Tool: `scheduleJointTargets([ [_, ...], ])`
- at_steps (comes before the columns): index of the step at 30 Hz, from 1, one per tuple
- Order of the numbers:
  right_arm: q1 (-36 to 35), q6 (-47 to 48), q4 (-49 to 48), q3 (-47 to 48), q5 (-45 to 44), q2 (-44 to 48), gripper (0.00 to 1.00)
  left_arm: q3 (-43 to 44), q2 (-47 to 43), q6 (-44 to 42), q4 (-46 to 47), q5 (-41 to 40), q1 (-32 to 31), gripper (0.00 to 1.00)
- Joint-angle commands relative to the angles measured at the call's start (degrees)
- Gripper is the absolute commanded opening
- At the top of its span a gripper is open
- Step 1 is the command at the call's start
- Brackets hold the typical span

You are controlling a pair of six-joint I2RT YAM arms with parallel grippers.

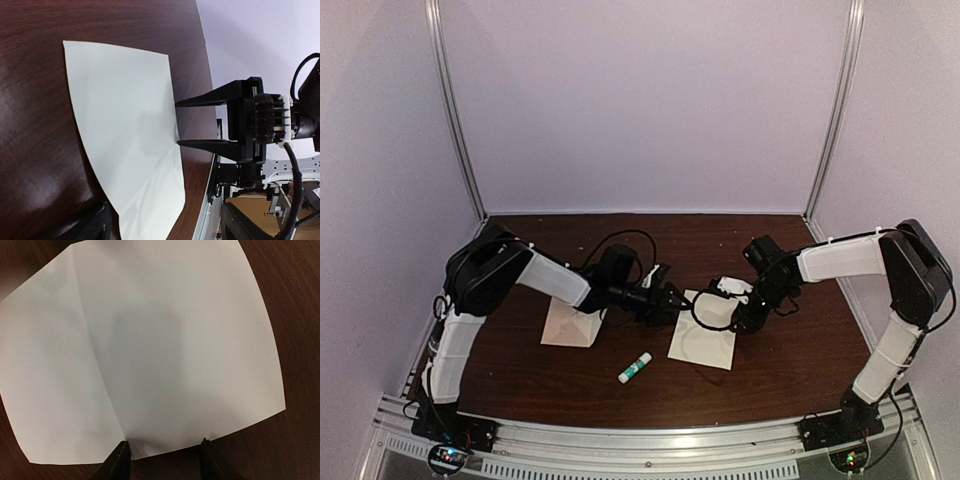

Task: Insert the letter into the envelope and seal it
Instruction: Pick up the letter from the center of the board.

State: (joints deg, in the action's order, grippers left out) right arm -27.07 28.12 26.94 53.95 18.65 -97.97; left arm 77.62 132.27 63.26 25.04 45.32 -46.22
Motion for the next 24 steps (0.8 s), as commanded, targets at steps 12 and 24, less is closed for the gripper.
scheduleJointTargets([
  [12,-1.10,-0.94,0.49,-0.80,0.44,-1.76,0.47,-1.07,1.15,9.30,7.83,3.33,-0.10,0.65],
  [24,-1.21,-1.05,0.32,-1.04,0.82,-0.97,0.48,2.69,3.75,11.17,9.85,4.06,-0.06,0.51],
])
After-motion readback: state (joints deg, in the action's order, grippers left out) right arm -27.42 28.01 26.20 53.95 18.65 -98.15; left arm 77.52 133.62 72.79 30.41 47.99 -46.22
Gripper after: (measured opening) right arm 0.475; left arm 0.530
